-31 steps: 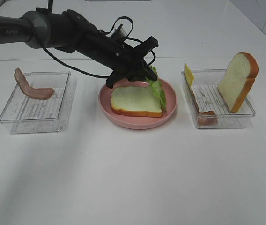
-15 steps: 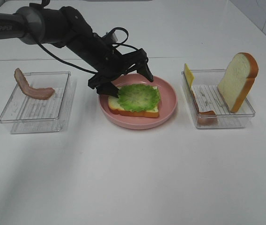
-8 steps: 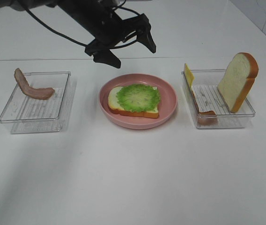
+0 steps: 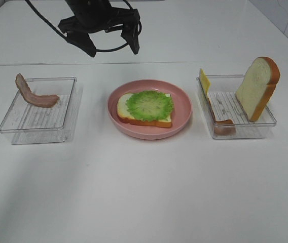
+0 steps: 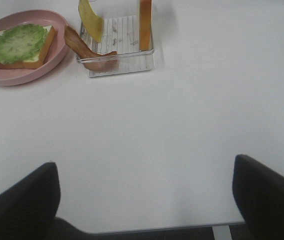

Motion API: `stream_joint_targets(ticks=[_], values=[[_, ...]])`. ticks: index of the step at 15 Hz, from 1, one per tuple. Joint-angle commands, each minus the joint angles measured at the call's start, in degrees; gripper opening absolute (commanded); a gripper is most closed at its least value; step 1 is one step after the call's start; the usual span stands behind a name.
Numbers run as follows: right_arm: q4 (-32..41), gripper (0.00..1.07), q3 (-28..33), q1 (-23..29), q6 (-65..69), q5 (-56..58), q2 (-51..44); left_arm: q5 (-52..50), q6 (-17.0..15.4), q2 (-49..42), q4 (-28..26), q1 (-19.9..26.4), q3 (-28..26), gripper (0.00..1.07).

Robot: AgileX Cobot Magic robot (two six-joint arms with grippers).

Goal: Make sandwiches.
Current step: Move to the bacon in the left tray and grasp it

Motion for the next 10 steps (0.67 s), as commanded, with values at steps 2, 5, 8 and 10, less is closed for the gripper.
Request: stream_joint_targets(ticks=[2, 5, 8, 10], values=[[0.17, 0.89, 0.23, -0.29, -0.29, -0.46, -1.83, 6.19, 0.74, -5.84, 1.95, 2.58, 2.69, 0.98], [0.17, 0.89, 0.23, -0.29, -0.29, -0.46, -1.83, 6.19, 1.38, -12.49, 2.86, 7.91, 11.34, 0.98], [0.17, 0.89, 0.23, -0.29, -0.29, -0.46, -1.83, 6.19, 3.78, -18.96, 4.01, 16.44, 23.26, 0.98], [0.17, 0.89, 0.23, -0.29, -0.29, -0.46, -1.83, 6.13, 3.90, -19.48, 3.95, 19.82, 25.95, 0.98]])
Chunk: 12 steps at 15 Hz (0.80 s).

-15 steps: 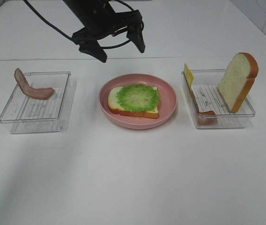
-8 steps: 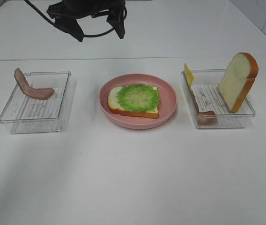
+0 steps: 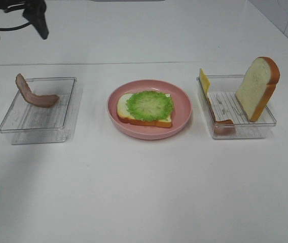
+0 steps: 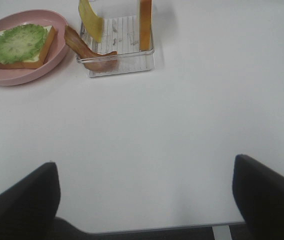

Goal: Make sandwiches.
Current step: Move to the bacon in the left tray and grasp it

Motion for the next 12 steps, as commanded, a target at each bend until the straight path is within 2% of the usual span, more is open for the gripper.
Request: stream_joint_targets(ticks=[1, 2, 4, 9, 12], values=[[0.17, 0.89, 0.23, -0.29, -0.29, -0.46, -1.83, 5.90, 0.52, -0.80, 0.34, 3.67, 3.15, 0.98], [0.17, 0.89, 0.23, -0.29, -0.29, -0.46, -1.83, 4.47, 0.97, -0.80, 0.34, 5.96, 4.30, 0.98], [0.17, 0.89, 0.23, -0.29, -0.29, -0.46, -1.83, 2.64, 1.95, -0.23, 0.40, 7.51, 4.24, 0.98], [0.17, 0.89, 0.23, -0.29, -0.29, -0.46, -1.83, -1.72, 4.13, 5.10, -0.69, 8.77, 4.18, 0.98], [0.17, 0.89, 0.23, -0.29, -0.29, -0.46, -1.83, -3.09, 3.90, 7.73, -0.97, 8.77, 2.98, 0.98]])
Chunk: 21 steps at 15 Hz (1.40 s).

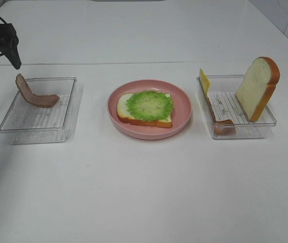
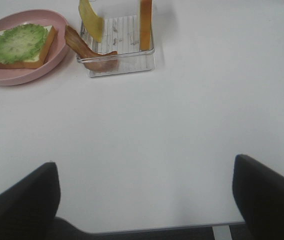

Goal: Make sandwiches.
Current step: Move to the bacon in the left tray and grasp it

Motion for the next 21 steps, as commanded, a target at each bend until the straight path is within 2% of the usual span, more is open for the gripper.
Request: stream_joint_targets(ticks=[1, 3, 5, 7, 9, 13, 15, 16, 19, 20, 21], values=[[0.17, 0.89, 0.23, -0.29, -0.29, -0.46, -1.83, -0.29, -0.34, 4.64, -0.57, 0.06, -3.72, 0.96], [0.17, 0.89, 0.23, -0.29, -0.29, -0.46, -1.83, -0.23, -1.66, 7.28, -0.69, 0.06, -5.79, 0.94], [0.17, 0.89, 0.23, -0.29, -0.29, -0.46, -1.83, -0.63, -1.95, 10.89, -1.38, 0.06, -9.17, 0.93], [0.17, 0.89, 0.23, -0.29, -0.29, -0.46, -1.83, -1.95, -2.29, 12.26, -1.89, 0.06, -10.26, 0.92], [0.17, 0.89, 0.23, -0.29, -0.29, -0.46, -1.83, -4.87, -2.29, 12.49, -2.06, 0.00, -10.31, 0.89], [0.17, 0.89, 0.23, -0.29, -0.29, -0.46, -1.83, -4.41, -2.29, 14.50, -2.86, 0.00, -10.66, 0.89], [0.17, 0.89, 0.23, -0.29, -0.29, -0.46, -1.83, -5.04, -2.29, 14.50, -2.92, 0.00, -10.77, 0.83], [0.17, 0.89, 0.23, -0.29, -0.29, -0.46, -1.83, -5.21, -2.81, 14.50, -2.69, 0.00, -10.77, 0.77], [0.17, 0.89, 0.23, -0.29, -0.29, -0.46, -1.83, -6.07, -4.01, 14.50, -2.12, 0.00, -10.77, 0.39], [0.17, 0.89, 0.23, -0.29, -0.29, -0.46, -1.83, -6.19, -4.01, 14.50, -2.12, 0.00, -10.77, 0.31], [0.17, 0.89, 0.23, -0.29, -0.29, -0.46, -1.83, -6.25, -3.95, 14.50, -2.12, 0.00, -10.77, 0.16]])
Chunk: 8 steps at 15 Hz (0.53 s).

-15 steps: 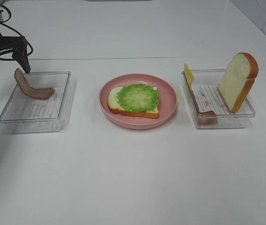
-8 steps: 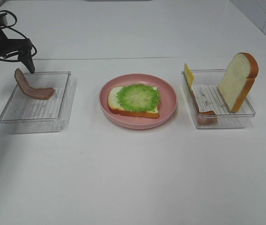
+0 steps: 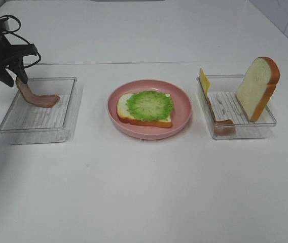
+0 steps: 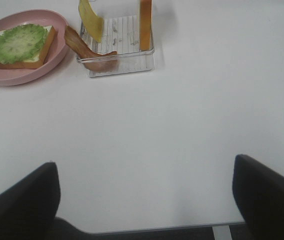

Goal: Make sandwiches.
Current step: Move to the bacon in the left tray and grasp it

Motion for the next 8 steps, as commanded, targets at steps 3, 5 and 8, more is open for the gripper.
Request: stream_joint_targets(ticks=[3, 5, 8], values=[[0.17, 0.89, 0.23, -0.29, -0.29, -0.46, -1.83, -0.52, -0.52, -0.11, 0.69, 0.00, -0.23, 0.05], [0.17, 0.89, 0.23, -0.29, -0.29, -0.46, -1.83, -1.66, -0.57, -0.11, 0.57, 0.00, -0.23, 0.00], [0.17, 0.89, 0.23, -0.29, -0.29, -0.46, -1.83, -1.78, -1.15, -0.17, -0.06, -0.11, -0.23, 0.00]])
